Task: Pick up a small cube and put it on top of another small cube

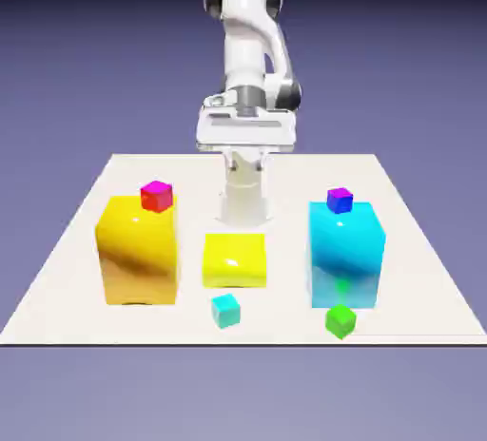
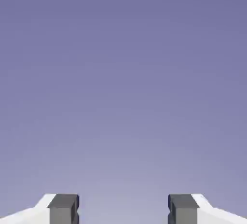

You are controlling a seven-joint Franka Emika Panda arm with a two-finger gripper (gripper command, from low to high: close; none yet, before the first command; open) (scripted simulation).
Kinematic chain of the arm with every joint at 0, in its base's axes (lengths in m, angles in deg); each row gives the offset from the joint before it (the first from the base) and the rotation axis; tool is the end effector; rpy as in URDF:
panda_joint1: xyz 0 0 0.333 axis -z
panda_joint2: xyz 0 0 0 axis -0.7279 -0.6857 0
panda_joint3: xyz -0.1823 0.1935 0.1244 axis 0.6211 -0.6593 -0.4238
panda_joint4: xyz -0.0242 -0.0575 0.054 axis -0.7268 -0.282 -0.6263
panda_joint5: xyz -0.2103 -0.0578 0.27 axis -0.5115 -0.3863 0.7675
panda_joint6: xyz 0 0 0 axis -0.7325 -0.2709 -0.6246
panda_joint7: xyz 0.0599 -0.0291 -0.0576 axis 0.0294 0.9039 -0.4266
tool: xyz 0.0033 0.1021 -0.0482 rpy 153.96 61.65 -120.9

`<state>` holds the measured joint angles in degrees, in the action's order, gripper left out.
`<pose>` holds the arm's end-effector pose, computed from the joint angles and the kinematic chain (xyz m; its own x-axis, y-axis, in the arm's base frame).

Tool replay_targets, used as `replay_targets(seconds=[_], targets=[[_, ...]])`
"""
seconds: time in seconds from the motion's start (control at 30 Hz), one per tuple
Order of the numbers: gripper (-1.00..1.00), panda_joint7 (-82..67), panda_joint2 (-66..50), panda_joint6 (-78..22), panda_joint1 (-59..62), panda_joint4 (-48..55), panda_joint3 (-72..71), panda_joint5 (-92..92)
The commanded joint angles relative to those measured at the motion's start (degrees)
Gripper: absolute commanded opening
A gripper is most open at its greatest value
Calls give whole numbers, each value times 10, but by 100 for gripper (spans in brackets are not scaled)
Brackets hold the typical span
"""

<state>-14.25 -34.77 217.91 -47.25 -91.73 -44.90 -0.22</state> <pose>0.3798 0.0125 0.4589 0.5619 -0.6468 0.5157 -0.4691 -0.7627 -0.4453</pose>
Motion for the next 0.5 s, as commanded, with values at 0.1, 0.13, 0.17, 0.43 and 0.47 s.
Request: replay_targets(seconds=[0.1,0.13,0.17,0.43,0.47], targets=[[0,10,-83,-77,5,70,-38,-31],[0,12,-104,-97,6,88,-48,-39],[0,14,-125,-116,7,105,-57,-47],[0,34,-291,-271,17,246,-133,-109],[0,36,-311,-290,18,264,-143,-117]])
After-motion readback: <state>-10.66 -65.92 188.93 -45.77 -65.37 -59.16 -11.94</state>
